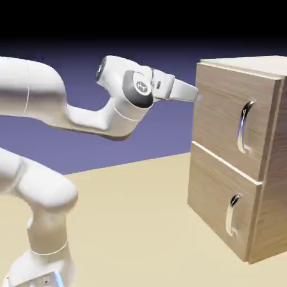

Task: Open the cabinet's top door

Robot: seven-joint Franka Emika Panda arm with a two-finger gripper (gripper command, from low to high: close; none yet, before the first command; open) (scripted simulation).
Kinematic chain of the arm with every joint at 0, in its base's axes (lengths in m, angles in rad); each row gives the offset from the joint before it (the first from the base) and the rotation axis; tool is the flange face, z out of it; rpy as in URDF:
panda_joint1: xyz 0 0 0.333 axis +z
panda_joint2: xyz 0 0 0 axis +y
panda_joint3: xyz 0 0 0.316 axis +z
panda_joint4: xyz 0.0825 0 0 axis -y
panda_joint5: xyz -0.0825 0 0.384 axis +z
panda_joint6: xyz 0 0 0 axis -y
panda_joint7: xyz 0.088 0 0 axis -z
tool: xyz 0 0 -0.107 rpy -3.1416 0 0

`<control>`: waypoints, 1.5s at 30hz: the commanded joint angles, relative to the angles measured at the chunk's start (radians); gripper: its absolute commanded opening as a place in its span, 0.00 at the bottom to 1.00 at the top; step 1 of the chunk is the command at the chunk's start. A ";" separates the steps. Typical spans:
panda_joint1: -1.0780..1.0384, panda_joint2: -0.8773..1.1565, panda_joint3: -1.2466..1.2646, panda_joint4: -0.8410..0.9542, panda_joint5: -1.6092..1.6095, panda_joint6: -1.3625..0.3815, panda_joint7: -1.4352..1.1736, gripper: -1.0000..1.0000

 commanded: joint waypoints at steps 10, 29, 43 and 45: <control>0.155 -0.092 -0.188 0.067 -0.435 -0.024 0.281 0.50; 0.448 -0.267 -0.544 0.194 -1.261 -0.070 0.816 0.50; 0.594 -0.227 -0.632 0.275 -1.410 -0.162 0.958 0.00; 0.521 -0.179 -0.584 0.215 -1.410 -0.208 1.025 0.00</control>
